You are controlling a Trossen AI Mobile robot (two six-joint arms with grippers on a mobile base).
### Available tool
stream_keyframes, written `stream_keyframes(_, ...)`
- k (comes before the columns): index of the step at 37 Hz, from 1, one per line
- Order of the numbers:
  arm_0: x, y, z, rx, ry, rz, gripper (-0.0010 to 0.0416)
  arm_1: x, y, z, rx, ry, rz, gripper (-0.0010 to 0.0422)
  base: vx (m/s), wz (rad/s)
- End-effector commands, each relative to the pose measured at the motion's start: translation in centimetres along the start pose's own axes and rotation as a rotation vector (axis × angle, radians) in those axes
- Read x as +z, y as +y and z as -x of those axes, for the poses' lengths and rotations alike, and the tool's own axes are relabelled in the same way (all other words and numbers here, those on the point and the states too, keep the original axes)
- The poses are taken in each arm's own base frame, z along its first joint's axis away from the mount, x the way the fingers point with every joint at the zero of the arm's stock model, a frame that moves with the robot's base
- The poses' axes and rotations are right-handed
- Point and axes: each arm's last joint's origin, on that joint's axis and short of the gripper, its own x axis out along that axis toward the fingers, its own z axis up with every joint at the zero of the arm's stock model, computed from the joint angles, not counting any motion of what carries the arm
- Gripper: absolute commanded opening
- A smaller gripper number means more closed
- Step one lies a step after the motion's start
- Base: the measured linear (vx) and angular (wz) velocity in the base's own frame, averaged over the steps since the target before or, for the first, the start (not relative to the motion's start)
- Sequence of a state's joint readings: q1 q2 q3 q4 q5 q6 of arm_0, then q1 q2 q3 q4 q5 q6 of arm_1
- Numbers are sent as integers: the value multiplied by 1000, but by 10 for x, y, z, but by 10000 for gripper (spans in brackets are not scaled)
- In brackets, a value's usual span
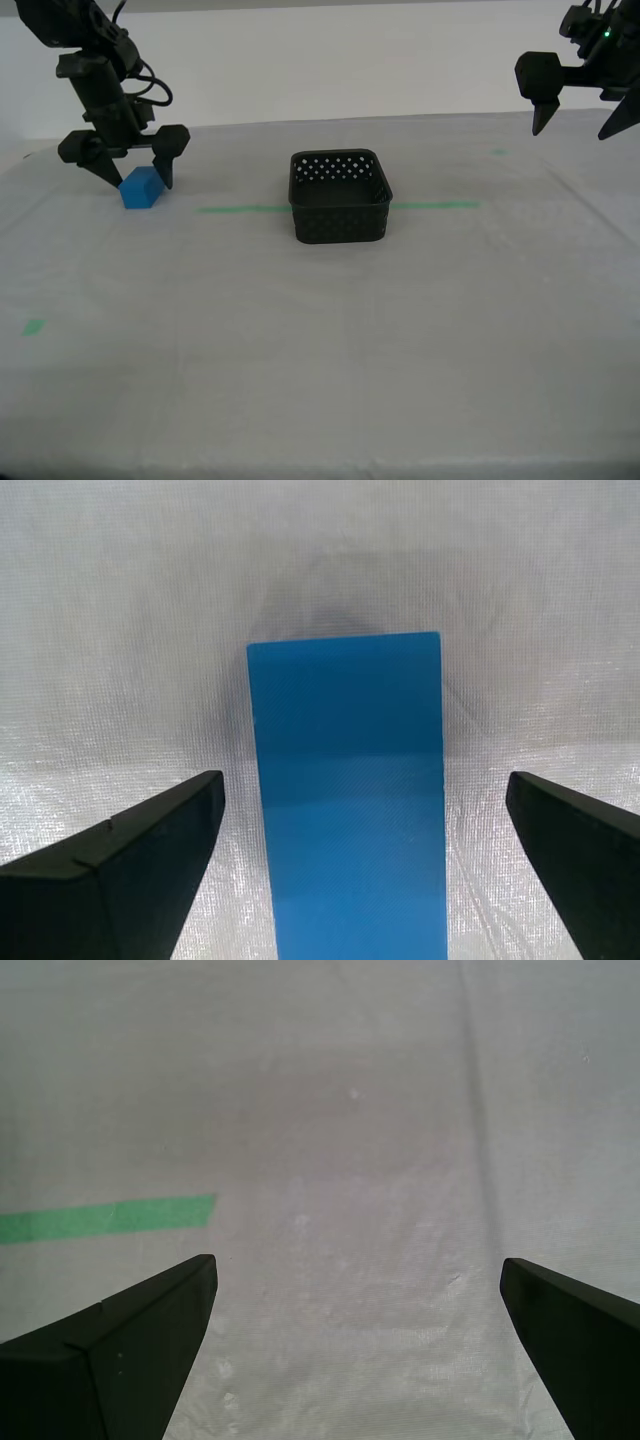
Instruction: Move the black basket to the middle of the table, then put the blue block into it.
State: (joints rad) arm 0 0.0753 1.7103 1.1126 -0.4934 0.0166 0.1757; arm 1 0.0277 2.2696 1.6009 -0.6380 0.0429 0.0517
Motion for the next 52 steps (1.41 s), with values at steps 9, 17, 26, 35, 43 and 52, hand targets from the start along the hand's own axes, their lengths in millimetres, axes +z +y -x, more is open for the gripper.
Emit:
stream_keyframes(9,0,0,0,0,-2,1,399,-1,0,0,0,11,-2,271,0,0)
stream_keyframes(17,0,0,0,0,-2,1,398,-1,0,0,6,12,-2,174,0,0)
stream_keyframes(26,0,0,0,0,-2,1,399,-1,0,0,9,12,-1,83,0,0)
stream_keyframes(35,0,0,0,0,-2,1,399,-1,0,0,11,12,0,2,0,0)
stream_keyframes(43,0,0,0,0,-2,1,399,-1,0,0,29,14,8,-2,0,0)
stream_keyframes(52,0,0,0,0,-2,1,399,1,-2,10,26,19,5,-1,0,0)
